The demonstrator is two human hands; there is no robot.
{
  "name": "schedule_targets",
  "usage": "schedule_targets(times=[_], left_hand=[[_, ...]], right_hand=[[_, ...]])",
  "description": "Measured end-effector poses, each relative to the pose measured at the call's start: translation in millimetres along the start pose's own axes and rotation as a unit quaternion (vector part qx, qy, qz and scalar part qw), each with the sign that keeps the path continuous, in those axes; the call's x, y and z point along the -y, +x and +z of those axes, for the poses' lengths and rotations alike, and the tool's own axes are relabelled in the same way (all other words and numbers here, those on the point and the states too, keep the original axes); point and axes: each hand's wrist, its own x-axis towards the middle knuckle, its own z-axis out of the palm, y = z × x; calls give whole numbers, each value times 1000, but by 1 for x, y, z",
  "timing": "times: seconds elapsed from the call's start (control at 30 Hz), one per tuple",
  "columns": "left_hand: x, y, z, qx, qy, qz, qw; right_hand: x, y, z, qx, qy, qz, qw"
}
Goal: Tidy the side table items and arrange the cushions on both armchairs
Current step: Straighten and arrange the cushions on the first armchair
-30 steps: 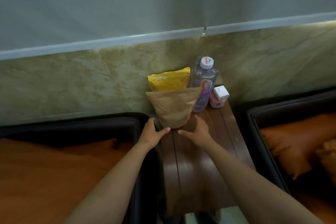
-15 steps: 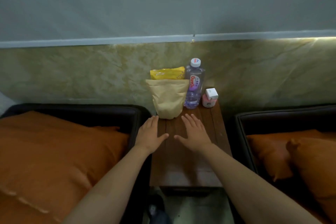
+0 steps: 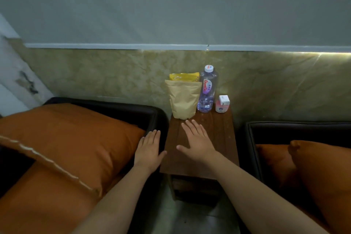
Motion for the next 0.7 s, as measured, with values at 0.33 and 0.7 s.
schedule_targets(times=[0.33,0.7], left_hand=[[120,-94,-24,-50,-55,-115,991],[306,-262,-34,-60,-22,-200,978]], right_hand=[[150,17,34,-2,-7,-78,997],[373,-28,149,43,2,-97,994]])
